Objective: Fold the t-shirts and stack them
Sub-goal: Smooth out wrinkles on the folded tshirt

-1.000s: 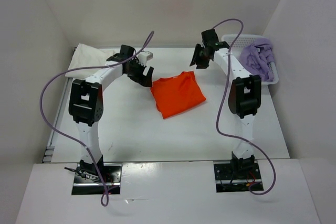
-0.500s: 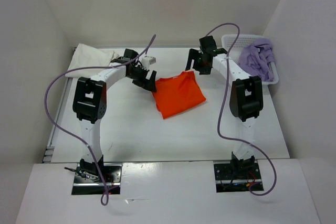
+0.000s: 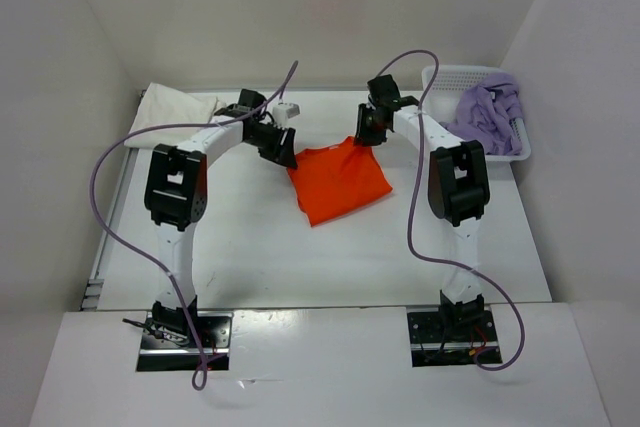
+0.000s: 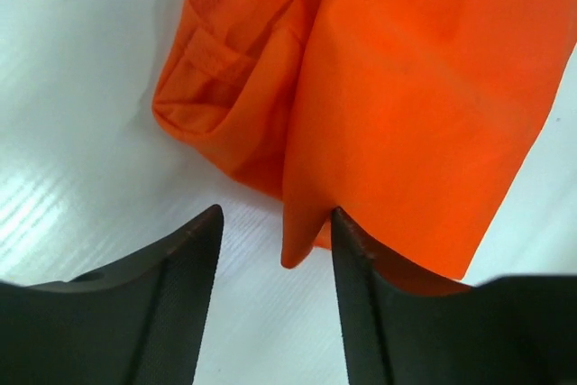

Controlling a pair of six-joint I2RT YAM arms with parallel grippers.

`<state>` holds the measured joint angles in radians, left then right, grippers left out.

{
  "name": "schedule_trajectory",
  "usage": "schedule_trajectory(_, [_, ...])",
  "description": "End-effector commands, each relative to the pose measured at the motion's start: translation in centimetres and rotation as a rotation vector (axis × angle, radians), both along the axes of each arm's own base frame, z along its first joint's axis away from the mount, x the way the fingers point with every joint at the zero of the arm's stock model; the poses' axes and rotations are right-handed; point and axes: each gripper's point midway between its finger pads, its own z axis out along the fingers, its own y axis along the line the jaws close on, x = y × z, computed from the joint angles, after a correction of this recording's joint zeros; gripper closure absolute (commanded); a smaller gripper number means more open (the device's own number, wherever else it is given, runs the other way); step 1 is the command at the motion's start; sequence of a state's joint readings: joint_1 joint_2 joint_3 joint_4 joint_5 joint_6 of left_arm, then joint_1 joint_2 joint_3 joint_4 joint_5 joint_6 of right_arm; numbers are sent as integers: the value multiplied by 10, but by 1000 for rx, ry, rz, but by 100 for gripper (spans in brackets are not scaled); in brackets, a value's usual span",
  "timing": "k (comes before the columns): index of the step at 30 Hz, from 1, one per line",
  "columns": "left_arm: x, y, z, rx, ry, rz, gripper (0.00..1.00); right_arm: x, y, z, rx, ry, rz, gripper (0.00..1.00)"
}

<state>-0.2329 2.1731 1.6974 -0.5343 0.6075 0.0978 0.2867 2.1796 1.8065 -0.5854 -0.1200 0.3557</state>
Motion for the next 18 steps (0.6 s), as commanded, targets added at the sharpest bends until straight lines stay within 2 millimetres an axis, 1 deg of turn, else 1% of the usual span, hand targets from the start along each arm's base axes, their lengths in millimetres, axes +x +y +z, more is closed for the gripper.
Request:
schedule_trajectory(1, [12, -11, 11, -55, -22, -17, 44, 10, 7, 8, 14, -50, 9, 67])
schedule_trajectory(2, [14, -12, 9, -63, -19, -22, 47, 8, 6, 4, 12, -42, 9, 68])
schedule_trajectory(3, [13, -12, 3, -60, -6, -21, 53, 8, 6, 4, 12, -41, 9, 68])
schedule_trajectory(4, [11, -17, 1, -58, 3, -30, 57, 8, 6, 4, 12, -41, 9, 68])
schedule_trajectory(5, [9, -16, 1, -56, 12, -30, 61, 8, 6, 4, 12, -41, 9, 70])
schedule_trajectory(7, [8, -17, -4, -59, 19, -40, 69, 6, 5, 3, 9, -33, 9, 78])
schedule_trajectory(8, [8, -17, -4, -59, 19, -41, 78, 6, 5, 3, 9, -33, 9, 82])
schedule_trajectory(9, [7, -18, -3, -68, 21, -46, 82, 6, 5, 3, 9, -33, 9, 90])
schedule_trajectory(10, [10, -19, 0, -70, 12, -46, 85, 6, 5, 3, 9, -33, 9, 94])
schedule_trajectory(11, [10, -19, 0, -70, 12, -46, 92, 6, 5, 3, 9, -33, 9, 99])
schedule_trajectory(12, [9, -20, 1, -78, 14, -50, 92, 6, 6, 3, 15, -30, 1, 100])
schedule_trajectory(13, [12, -21, 5, -81, 2, -51, 93, 6, 6, 3, 15, -30, 1, 100])
schedule_trajectory(14, [13, -26, 20, -88, -30, -61, 93, 4, 5, 10, 18, -40, 1, 100])
schedule_trajectory(15, [12, -27, 26, -100, -39, -68, 95, 5, 4, 15, 14, -52, -5, 100])
schedule_trajectory(16, [16, -29, 36, -110, -63, -63, 96, 0, 3, 15, 17, -42, -13, 100])
schedule_trajectory(17, [17, -29, 51, -116, -92, -65, 96, 0, 1, 20, 15, -50, -30, 100])
schedule_trajectory(18, [17, -34, 62, -123, -118, -77, 96, -2, -2, 35, 19, -74, -44, 100])
